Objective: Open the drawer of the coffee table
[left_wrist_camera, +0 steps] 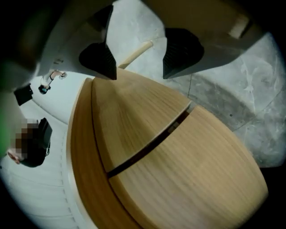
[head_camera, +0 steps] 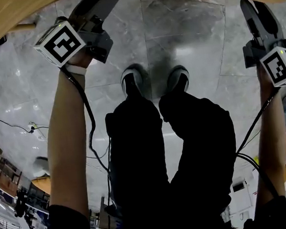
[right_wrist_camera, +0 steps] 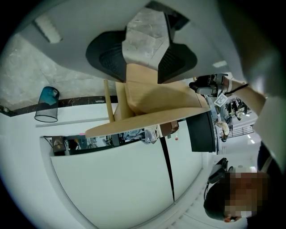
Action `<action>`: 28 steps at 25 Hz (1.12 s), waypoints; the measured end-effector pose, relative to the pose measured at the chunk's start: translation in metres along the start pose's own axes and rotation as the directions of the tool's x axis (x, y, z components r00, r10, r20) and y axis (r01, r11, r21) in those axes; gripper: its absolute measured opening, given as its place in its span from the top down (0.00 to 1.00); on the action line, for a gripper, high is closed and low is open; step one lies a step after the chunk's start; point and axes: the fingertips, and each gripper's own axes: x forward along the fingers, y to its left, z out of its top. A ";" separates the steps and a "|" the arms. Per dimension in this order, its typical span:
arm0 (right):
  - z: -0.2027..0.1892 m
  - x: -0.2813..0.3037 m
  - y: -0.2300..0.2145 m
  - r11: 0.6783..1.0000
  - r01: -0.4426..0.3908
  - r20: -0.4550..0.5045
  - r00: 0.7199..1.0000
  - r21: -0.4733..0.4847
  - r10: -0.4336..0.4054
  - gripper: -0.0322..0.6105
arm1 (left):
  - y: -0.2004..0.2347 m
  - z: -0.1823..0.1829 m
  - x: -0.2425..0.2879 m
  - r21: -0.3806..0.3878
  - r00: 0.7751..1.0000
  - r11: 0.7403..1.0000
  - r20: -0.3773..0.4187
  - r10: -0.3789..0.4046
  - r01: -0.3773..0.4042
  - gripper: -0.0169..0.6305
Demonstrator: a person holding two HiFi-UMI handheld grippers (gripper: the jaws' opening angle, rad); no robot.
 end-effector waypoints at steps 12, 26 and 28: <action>0.018 0.022 0.002 1.000 -0.024 0.044 0.999 -0.007 0.024 0.51 | -0.008 0.020 0.004 -0.070 0.988 0.989 0.089 -0.123 0.129 0.42; -0.005 -0.007 0.019 1.000 -0.025 -0.016 1.000 0.007 0.025 0.50 | -0.005 -0.030 -0.024 0.082 0.990 0.992 -0.088 0.107 -0.100 0.42; -0.006 -0.007 0.019 1.000 -0.023 -0.037 0.999 0.019 0.023 0.50 | 0.010 -0.036 -0.042 0.215 0.948 0.945 -0.147 0.281 -0.247 0.42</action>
